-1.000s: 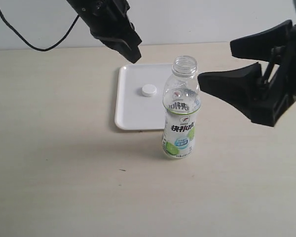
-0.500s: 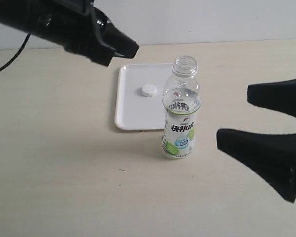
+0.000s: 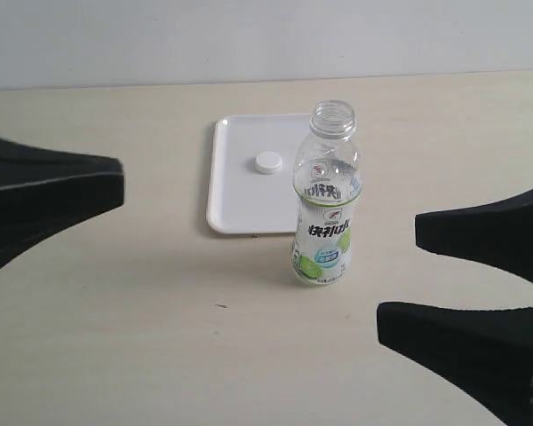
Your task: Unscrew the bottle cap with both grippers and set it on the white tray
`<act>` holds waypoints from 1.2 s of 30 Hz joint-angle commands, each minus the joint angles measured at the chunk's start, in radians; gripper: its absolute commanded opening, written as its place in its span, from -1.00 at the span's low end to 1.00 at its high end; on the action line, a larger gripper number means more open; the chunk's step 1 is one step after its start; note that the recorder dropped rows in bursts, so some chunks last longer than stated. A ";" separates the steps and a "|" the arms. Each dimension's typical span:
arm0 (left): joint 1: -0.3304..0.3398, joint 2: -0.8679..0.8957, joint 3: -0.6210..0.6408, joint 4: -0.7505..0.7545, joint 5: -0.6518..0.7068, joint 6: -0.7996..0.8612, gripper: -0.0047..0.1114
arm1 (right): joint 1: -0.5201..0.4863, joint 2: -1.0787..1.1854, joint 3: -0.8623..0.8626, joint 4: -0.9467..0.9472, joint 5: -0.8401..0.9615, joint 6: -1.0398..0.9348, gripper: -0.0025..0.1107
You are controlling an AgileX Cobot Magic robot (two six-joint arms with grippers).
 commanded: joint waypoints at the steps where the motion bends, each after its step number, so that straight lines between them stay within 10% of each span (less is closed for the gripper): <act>1: 0.002 -0.182 0.112 -0.137 -0.022 0.072 -0.92 | -0.003 -0.005 0.010 0.034 -0.020 0.018 0.45; 9: 0.002 -0.381 0.306 -0.215 -0.063 0.090 -0.92 | -0.003 -0.005 0.010 0.030 -0.035 0.055 0.26; 13: 0.002 -0.388 0.326 -0.215 -0.059 0.090 -0.92 | -0.003 -0.005 0.010 0.026 0.003 0.034 -0.96; 36: 0.002 -0.388 0.325 -0.215 -0.070 0.103 -0.92 | -0.003 -0.005 0.010 0.103 0.163 0.078 -0.95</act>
